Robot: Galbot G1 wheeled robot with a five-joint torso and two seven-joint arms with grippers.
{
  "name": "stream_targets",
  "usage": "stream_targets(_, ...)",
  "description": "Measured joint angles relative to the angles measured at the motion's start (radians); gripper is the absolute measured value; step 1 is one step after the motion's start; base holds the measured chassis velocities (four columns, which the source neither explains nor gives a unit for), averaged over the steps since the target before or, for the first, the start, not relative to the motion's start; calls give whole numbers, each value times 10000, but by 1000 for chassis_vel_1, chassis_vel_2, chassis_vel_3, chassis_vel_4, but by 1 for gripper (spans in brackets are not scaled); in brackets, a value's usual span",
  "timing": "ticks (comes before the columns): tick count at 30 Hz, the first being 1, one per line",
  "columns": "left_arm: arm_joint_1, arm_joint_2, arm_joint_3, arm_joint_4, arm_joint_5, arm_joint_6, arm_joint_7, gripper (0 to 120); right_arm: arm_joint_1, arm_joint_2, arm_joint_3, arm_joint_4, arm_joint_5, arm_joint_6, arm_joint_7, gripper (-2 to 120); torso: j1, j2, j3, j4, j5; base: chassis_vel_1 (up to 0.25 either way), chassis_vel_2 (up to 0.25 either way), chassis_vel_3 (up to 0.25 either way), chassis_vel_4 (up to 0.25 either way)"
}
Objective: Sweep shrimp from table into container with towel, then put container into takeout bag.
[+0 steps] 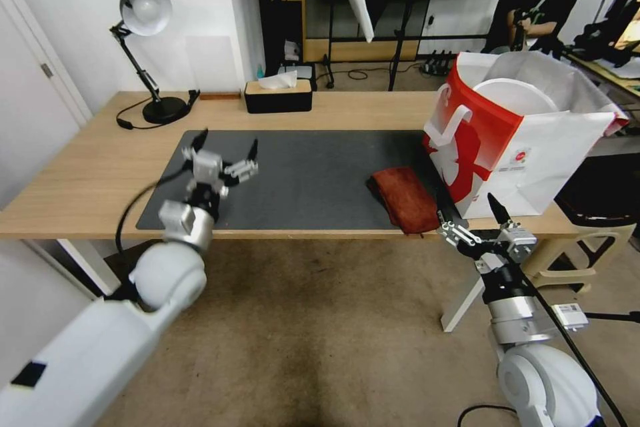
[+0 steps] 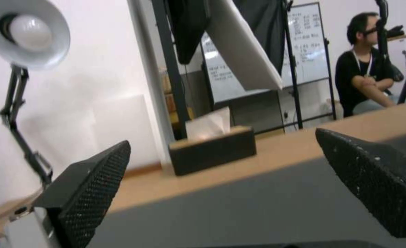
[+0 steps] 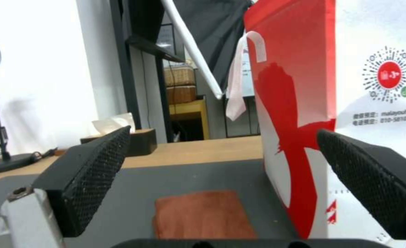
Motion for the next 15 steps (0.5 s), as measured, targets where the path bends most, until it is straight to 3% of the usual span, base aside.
stream_targets(7, 1389, -343, -255, -16, 972, -820, -214, 100, -61, 88, 4, -265, -313, 281, 9, 100, 0, 0, 0, 1, 3, 0, 0, 0, 0)
stream_targets(15, 1655, -492, -333, 151, 1263, -1145, -249, 100, -81, 180, -30, -331, -515, 353, 37, 100, 0, 0, 0, 0, 2, 0, 0, 0, 0)
